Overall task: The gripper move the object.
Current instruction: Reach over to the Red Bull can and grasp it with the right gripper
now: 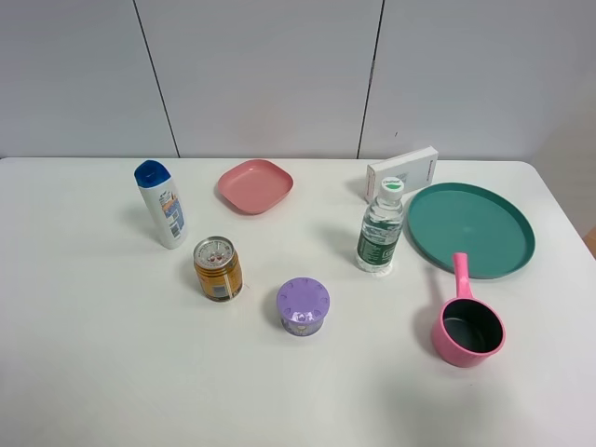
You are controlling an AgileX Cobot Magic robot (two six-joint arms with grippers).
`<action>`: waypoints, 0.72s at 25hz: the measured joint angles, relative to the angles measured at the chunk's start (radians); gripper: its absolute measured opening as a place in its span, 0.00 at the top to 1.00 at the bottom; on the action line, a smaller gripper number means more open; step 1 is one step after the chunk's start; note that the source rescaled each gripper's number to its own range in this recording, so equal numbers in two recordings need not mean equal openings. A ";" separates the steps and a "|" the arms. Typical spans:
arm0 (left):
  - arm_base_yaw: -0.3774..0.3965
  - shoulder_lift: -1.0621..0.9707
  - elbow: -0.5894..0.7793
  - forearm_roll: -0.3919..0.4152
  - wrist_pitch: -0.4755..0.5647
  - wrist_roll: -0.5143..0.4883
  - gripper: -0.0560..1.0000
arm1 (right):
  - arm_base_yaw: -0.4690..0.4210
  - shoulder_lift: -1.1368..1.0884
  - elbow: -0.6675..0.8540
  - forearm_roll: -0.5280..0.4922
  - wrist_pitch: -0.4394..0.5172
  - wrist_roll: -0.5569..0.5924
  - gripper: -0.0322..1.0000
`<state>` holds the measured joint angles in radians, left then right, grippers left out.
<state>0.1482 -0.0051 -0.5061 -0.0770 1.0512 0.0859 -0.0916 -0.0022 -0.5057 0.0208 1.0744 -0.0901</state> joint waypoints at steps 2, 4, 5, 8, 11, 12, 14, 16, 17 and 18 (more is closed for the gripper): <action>0.000 0.000 0.000 0.000 0.000 0.000 0.00 | 0.000 0.000 0.000 0.000 0.000 0.000 0.00; 0.000 0.000 0.000 0.000 0.000 0.000 0.00 | 0.000 0.000 0.000 0.000 0.000 0.000 0.00; 0.000 0.000 0.000 0.000 0.000 0.000 0.00 | 0.000 0.000 0.000 0.000 0.000 0.000 0.00; 0.000 0.000 0.000 0.000 0.000 0.000 0.00 | 0.000 0.000 0.000 0.000 0.000 0.001 0.00; 0.000 0.000 0.000 0.000 0.000 0.000 0.00 | 0.000 0.000 0.000 0.000 0.000 0.001 0.00; 0.000 0.000 0.000 0.000 0.000 0.000 0.00 | 0.000 0.000 0.000 0.000 0.000 0.001 0.00; 0.000 0.000 0.000 0.000 0.000 0.000 0.00 | 0.000 0.000 0.000 0.000 0.000 0.001 0.00; 0.000 0.000 0.000 0.000 0.000 0.000 0.00 | 0.000 0.000 0.000 0.000 0.000 0.001 0.00; 0.000 0.000 0.000 0.000 0.000 0.000 0.00 | 0.000 0.000 0.000 0.000 0.000 0.001 0.00; 0.000 0.000 0.000 0.000 0.000 0.000 0.00 | 0.000 0.000 0.000 0.000 0.000 0.001 0.00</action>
<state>0.1482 -0.0051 -0.5061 -0.0770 1.0512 0.0859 -0.0916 -0.0022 -0.5057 0.0208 1.0744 -0.0892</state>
